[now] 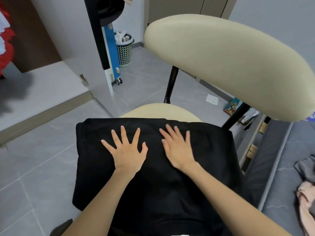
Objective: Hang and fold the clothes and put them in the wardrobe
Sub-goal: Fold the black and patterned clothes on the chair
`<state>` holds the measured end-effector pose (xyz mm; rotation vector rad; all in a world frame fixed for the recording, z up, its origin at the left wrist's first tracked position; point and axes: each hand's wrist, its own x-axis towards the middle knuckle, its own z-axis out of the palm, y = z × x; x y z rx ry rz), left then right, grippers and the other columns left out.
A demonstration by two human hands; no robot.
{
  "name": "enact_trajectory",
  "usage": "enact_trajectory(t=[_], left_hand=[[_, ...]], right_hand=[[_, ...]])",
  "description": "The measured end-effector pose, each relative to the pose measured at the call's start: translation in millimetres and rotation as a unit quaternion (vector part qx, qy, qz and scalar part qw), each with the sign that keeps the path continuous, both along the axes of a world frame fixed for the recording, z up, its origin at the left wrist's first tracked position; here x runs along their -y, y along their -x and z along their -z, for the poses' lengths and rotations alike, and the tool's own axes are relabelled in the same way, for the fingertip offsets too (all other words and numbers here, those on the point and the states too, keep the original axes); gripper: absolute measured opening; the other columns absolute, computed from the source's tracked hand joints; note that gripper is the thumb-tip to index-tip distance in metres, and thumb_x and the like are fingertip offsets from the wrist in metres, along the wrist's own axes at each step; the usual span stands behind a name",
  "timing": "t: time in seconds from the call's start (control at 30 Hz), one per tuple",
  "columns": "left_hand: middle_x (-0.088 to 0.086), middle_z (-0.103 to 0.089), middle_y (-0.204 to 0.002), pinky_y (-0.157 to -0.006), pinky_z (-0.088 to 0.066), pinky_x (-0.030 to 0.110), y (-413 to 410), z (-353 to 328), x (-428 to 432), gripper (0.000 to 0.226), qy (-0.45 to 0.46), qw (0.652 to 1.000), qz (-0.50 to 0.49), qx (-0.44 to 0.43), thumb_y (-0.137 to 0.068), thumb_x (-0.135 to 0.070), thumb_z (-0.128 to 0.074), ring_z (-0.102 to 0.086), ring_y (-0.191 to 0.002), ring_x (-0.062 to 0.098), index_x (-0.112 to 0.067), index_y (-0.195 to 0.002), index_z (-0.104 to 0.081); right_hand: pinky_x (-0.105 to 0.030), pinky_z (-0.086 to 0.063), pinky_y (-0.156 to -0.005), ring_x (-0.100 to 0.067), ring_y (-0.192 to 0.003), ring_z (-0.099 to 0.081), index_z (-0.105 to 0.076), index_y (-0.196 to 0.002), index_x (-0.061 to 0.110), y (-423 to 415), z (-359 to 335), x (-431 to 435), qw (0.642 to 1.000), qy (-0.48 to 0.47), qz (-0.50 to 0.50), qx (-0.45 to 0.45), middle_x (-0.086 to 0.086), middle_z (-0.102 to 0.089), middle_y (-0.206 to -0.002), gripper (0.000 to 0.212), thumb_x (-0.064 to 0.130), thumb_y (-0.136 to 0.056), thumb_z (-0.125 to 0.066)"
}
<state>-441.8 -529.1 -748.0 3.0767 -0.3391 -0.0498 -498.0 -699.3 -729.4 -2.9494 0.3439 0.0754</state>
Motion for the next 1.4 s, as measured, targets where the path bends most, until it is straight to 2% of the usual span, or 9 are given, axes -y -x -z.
enact_trajectory(t=[0.1,0.3,0.43,0.6,0.73,0.93,1.07,1.27,1.4], left_hand=[[0.013,-0.001,-0.162,-0.106,0.007,0.072,-2,1,-3,0.065,-0.004,1.000,0.006,-0.003,-0.089,-0.064,-0.009,0.007,-0.145,0.044,-0.044,-0.150,0.002],[0.011,0.001,-0.162,-0.106,0.010,0.071,-1,-1,-3,0.063,-0.011,1.000,0.013,-0.010,-0.092,-0.063,-0.011,0.010,-0.145,0.043,-0.044,-0.150,0.004],[0.007,0.006,-0.162,-0.111,0.013,0.063,4,-5,-9,0.060,-0.012,0.999,0.049,-0.018,-0.096,-0.057,-0.009,0.015,-0.146,0.037,-0.039,-0.151,0.005],[-0.002,-0.004,-0.163,-0.118,0.006,0.050,31,-12,-42,0.055,0.055,0.992,0.116,-0.001,-0.101,-0.048,-0.024,0.006,-0.149,0.023,-0.034,-0.153,-0.012],[-0.001,0.009,-0.162,-0.118,0.004,0.048,55,-16,-75,0.056,0.149,0.987,0.023,-0.056,-0.102,-0.046,-0.026,0.012,-0.149,0.023,-0.038,-0.152,-0.002],[0.011,0.008,-0.161,-0.120,-0.008,0.049,56,-23,-119,0.069,0.337,0.919,-0.147,-0.140,-0.098,-0.051,-0.039,0.004,-0.149,0.029,-0.040,-0.152,0.003],[0.003,-0.022,-0.158,-0.117,-0.027,0.045,39,-20,-137,0.085,0.545,0.781,-0.184,-0.241,-0.093,-0.048,-0.055,-0.029,-0.143,0.025,-0.031,-0.154,0.001],[-0.004,-0.043,-0.146,-0.109,-0.039,0.041,14,-7,-147,0.086,0.606,0.708,-0.214,-0.294,-0.077,-0.061,-0.069,-0.048,-0.127,0.021,-0.033,-0.146,-0.026],[-0.005,-0.044,-0.145,-0.111,-0.037,0.044,0,4,-152,0.097,0.608,0.682,-0.233,-0.332,-0.070,-0.067,-0.070,-0.047,-0.129,0.022,-0.032,-0.149,-0.026]], right_hand=[[-0.046,0.007,-0.120,-0.019,-0.150,0.001,-0.010,-0.153,0.040,6,11,1,0.998,-0.003,0.059,-0.026,0.008,-0.005,-0.163,0.056,0.056,-0.100,-0.012],[-0.057,0.000,-0.117,-0.019,-0.150,0.006,-0.008,-0.150,0.049,51,12,92,0.967,-0.102,0.225,-0.066,0.012,0.001,-0.162,0.057,0.064,-0.096,-0.016],[-0.056,-0.005,-0.119,-0.028,-0.150,0.001,-0.002,-0.153,0.039,62,-3,104,0.961,-0.103,0.224,-0.126,0.005,0.004,-0.163,0.055,0.052,-0.102,-0.018],[-0.053,-0.007,-0.119,-0.023,-0.150,-0.006,-0.018,-0.154,0.030,56,-33,31,0.987,-0.115,0.110,-0.019,0.000,-0.011,-0.162,0.051,0.039,-0.104,-0.027],[-0.061,-0.003,-0.115,-0.021,-0.150,0.001,-0.015,-0.152,0.041,61,-38,-42,0.987,-0.158,0.009,-0.034,0.008,-0.007,-0.162,0.050,0.044,-0.104,-0.026],[-0.073,0.011,-0.103,-0.032,-0.146,0.021,-0.004,-0.148,0.054,59,-18,-113,0.979,-0.171,0.016,-0.106,0.012,0.013,-0.161,0.053,0.061,-0.099,-0.022],[-0.076,0.014,-0.099,-0.036,-0.144,0.026,0.009,-0.143,0.060,49,-9,-137,0.985,-0.135,0.007,-0.106,0.012,0.021,-0.159,0.058,0.071,-0.092,-0.018],[-0.075,0.011,-0.102,-0.033,-0.146,0.019,0.015,-0.139,0.064,48,6,-138,0.997,-0.055,0.013,-0.060,0.013,0.011,-0.161,0.058,0.075,-0.088,-0.010],[-0.075,0.008,-0.103,-0.036,-0.146,0.018,0.019,-0.137,0.065,36,8,-132,0.997,-0.031,0.008,-0.069,0.013,0.013,-0.161,0.061,0.078,-0.083,-0.006]])
